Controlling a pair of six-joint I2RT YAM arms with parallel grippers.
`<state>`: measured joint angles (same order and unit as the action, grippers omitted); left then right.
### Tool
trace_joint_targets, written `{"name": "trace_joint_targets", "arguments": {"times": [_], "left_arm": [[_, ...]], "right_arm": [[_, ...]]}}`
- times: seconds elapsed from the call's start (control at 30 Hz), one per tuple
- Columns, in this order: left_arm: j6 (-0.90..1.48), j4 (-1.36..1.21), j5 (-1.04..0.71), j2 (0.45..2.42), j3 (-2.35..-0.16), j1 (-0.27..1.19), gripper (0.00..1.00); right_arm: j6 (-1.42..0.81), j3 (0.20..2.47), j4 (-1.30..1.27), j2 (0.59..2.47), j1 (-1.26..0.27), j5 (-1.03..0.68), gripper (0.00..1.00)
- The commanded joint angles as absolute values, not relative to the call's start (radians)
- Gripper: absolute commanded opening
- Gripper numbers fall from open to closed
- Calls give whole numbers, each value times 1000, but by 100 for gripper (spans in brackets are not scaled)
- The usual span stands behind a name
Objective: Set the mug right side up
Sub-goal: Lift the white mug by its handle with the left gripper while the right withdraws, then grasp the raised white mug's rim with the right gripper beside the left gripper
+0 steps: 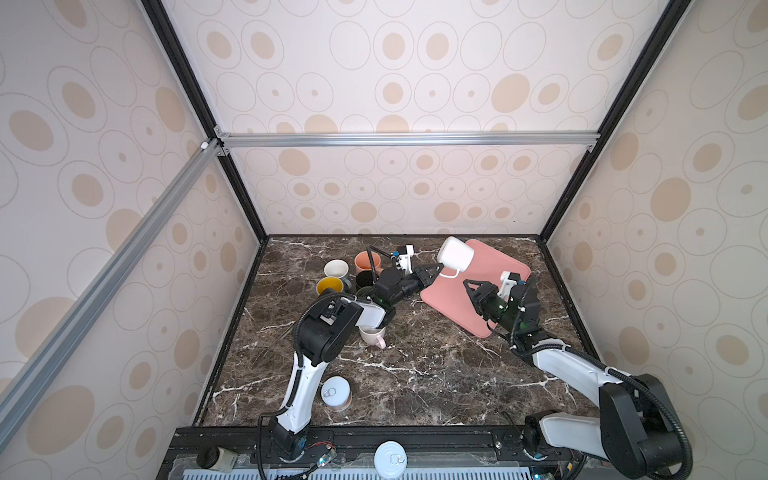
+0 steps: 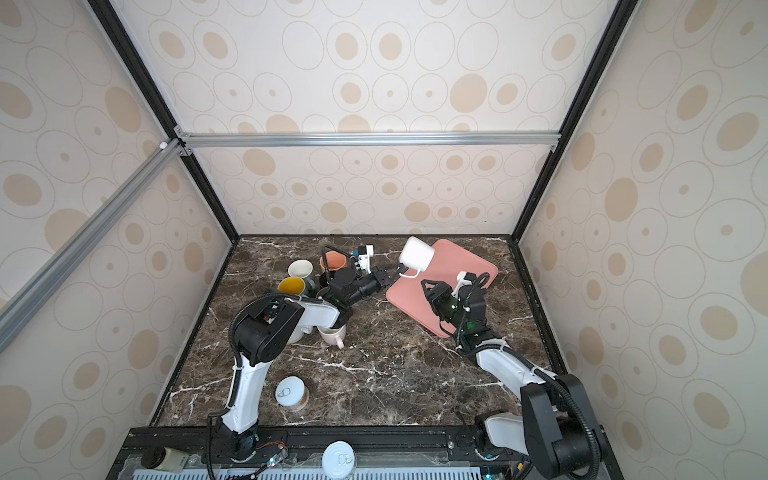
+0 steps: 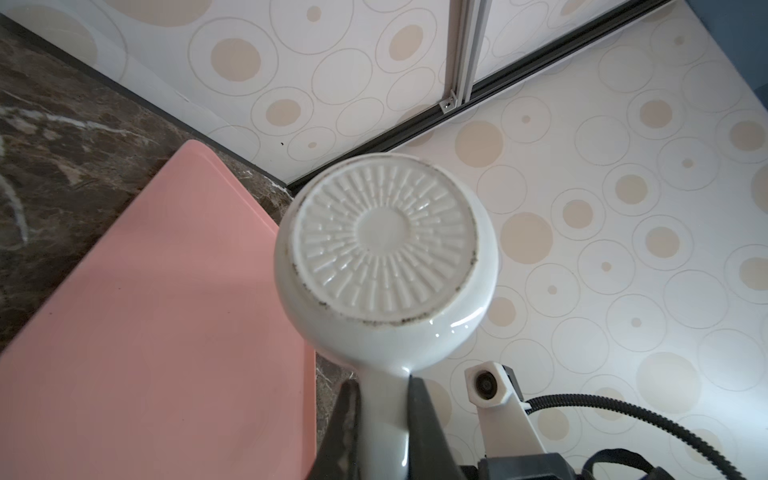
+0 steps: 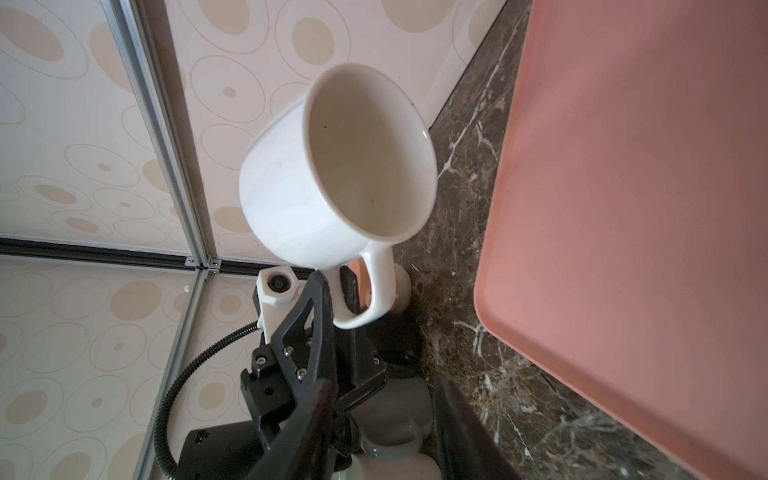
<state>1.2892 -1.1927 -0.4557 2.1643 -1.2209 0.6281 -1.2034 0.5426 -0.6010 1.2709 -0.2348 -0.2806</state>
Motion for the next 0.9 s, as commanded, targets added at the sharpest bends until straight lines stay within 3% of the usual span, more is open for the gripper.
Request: {"name": "trace_joint_targets", "arguments": {"times": [0.0,0.43,0.87], "left_arm": [[1365,-1416,-448,2073,-1257,628,0],[1411,-1482,-430,2013,-1224,629,0],[1412,-1491,-418,1969,-1207,622,0]], "right_arm": [[-1239,573,-726,1306,-247,-259,45],[-1194,694,-867,1401,-315,-314,45],[-1137,644,-821,1307,-342,-236,44]]}}
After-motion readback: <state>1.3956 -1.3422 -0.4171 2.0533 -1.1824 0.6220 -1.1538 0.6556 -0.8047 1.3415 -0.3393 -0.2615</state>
